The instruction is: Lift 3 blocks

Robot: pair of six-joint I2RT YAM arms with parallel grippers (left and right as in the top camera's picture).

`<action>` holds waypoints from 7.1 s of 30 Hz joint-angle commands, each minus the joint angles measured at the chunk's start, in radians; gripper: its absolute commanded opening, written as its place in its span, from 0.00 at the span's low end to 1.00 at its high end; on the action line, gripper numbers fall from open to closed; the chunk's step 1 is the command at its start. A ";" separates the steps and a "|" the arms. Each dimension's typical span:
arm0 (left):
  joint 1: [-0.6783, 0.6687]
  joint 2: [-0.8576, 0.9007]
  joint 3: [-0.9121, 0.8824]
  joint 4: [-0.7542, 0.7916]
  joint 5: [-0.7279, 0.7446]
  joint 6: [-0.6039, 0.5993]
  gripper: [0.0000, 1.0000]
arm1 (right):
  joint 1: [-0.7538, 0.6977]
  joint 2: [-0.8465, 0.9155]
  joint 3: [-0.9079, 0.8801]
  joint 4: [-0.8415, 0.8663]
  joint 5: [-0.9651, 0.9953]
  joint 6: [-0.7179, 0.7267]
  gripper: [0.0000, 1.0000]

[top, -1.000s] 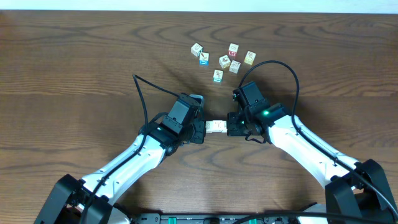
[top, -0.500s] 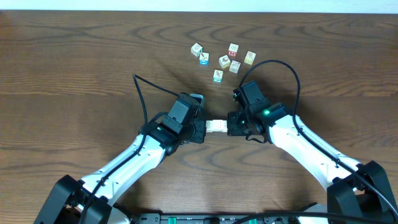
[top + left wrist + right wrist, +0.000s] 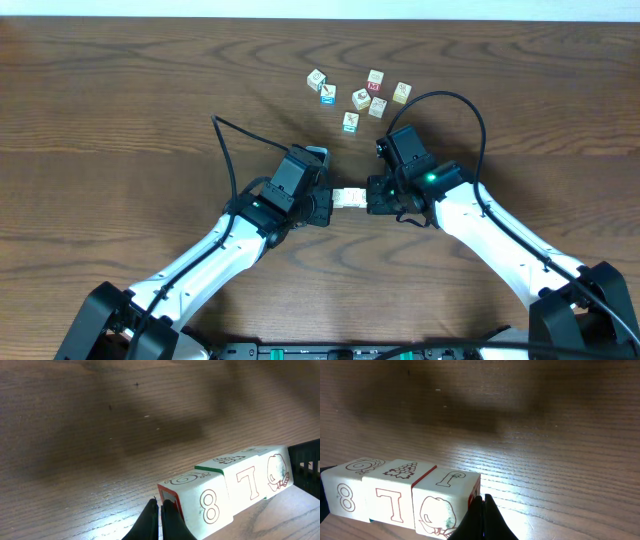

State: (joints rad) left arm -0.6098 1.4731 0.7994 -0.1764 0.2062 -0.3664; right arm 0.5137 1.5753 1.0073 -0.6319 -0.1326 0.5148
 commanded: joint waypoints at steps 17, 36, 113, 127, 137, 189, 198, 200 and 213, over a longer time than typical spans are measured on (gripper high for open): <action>-0.063 -0.045 0.100 0.039 0.246 -0.002 0.07 | 0.051 -0.082 0.074 0.013 -0.321 -0.011 0.01; -0.063 -0.077 0.101 0.019 0.234 -0.002 0.07 | 0.050 -0.083 0.080 0.023 -0.321 0.008 0.01; -0.063 -0.116 0.130 -0.013 0.227 -0.002 0.07 | 0.050 -0.125 0.158 -0.024 -0.339 0.008 0.01; -0.063 -0.121 0.131 -0.014 0.227 -0.006 0.07 | 0.050 -0.145 0.158 -0.028 -0.338 0.008 0.01; -0.063 -0.147 0.131 -0.014 0.227 -0.005 0.07 | 0.050 -0.145 0.158 -0.035 -0.328 0.008 0.01; -0.063 -0.155 0.130 -0.022 0.227 -0.005 0.07 | 0.050 -0.145 0.158 -0.034 -0.328 0.008 0.01; -0.063 -0.155 0.131 -0.021 0.227 -0.005 0.07 | 0.050 -0.145 0.158 -0.034 -0.328 0.008 0.01; -0.063 -0.155 0.131 -0.021 0.227 -0.005 0.07 | 0.050 -0.145 0.158 -0.034 -0.328 0.008 0.01; -0.063 -0.155 0.131 -0.021 0.227 -0.005 0.07 | 0.050 -0.145 0.158 -0.034 -0.328 0.008 0.01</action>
State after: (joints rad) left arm -0.6094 1.3369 0.8536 -0.2367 0.1532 -0.3702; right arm 0.5125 1.4406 1.0988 -0.7219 -0.1337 0.5217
